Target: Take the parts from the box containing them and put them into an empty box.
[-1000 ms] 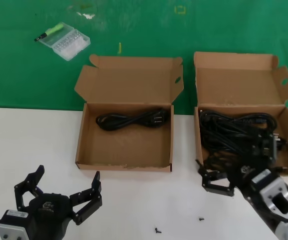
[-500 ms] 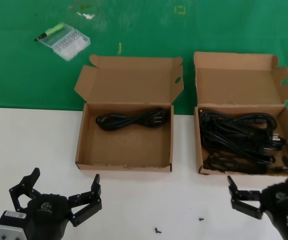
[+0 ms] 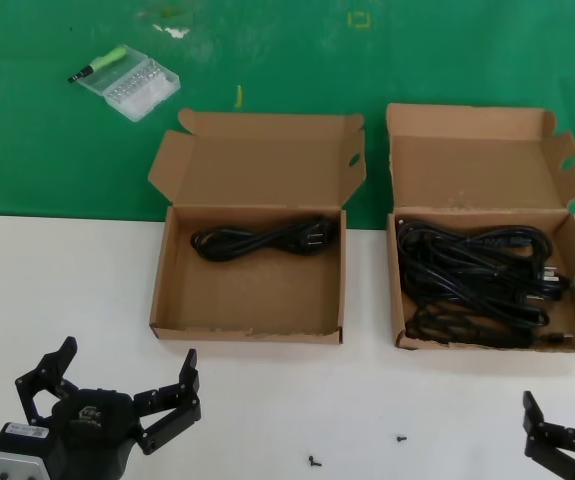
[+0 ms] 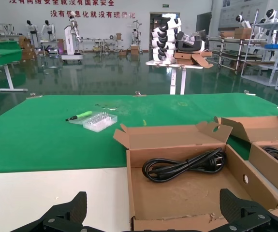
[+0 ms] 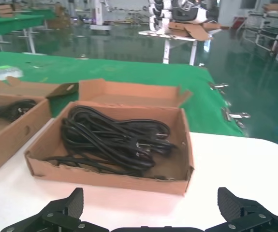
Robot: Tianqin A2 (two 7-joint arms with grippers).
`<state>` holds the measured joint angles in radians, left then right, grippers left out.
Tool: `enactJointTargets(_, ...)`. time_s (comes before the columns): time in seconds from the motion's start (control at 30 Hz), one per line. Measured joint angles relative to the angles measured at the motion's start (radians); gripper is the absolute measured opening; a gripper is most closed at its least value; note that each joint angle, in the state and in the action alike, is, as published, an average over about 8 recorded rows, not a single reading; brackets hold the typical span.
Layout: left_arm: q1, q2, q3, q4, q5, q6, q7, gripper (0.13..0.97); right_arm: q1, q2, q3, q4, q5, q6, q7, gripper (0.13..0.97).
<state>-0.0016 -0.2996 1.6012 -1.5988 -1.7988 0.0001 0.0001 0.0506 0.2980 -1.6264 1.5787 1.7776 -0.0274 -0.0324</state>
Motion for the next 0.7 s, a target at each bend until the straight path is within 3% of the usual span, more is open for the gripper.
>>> enactJointTargets(0.7, 0.001, 0.0, 0.0, 0.0, 0.0, 0.0, 0.0, 0.966, -0.018, 0.001, 0.01, 0.008, 0.008, 0.01, 0.012, 0.966)
